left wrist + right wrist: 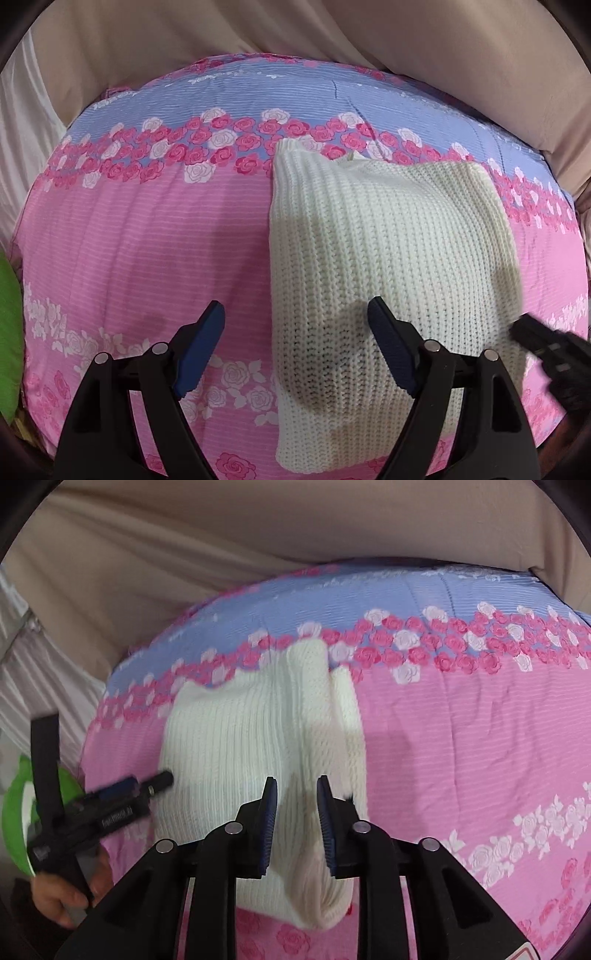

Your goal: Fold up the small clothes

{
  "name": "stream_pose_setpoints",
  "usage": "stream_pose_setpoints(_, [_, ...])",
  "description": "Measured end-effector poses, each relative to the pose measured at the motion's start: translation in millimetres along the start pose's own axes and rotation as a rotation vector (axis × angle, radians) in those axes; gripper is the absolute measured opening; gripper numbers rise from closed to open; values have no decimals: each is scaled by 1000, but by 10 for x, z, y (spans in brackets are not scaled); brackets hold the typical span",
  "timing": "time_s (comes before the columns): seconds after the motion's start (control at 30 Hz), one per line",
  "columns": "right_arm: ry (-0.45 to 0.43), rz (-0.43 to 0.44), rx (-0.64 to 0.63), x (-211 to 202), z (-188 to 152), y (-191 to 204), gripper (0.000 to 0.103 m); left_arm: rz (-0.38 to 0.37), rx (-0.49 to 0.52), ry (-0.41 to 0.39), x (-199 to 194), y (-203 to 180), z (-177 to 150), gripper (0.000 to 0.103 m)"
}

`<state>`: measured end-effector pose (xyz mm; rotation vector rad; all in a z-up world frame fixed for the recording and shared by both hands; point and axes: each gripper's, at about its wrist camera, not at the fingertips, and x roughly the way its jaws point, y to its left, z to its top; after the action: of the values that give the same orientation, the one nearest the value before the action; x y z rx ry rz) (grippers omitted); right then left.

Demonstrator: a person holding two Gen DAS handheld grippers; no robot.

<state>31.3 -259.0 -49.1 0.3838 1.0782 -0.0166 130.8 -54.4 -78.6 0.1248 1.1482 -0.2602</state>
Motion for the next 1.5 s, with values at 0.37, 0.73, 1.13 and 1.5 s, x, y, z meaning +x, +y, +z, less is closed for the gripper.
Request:
stream_pose_setpoints(0.37, [32,-83,-33,69,-119,-34,12,22,2,1,-72,4,-86,77])
stream_pose_setpoints(0.73, [-32,-68,52,-275,-227,-26,30,13,7,-75,-533,-20,-365,85])
stream_pose_setpoints(1.13, [-123,-215,15,-525,-807,181,53,19,-17,-126,-716,-166,-820,87])
stream_pose_setpoints(1.5, [-109,-237,36,-530,-972,229,54,52,26,-148,-811,-292,-925,87])
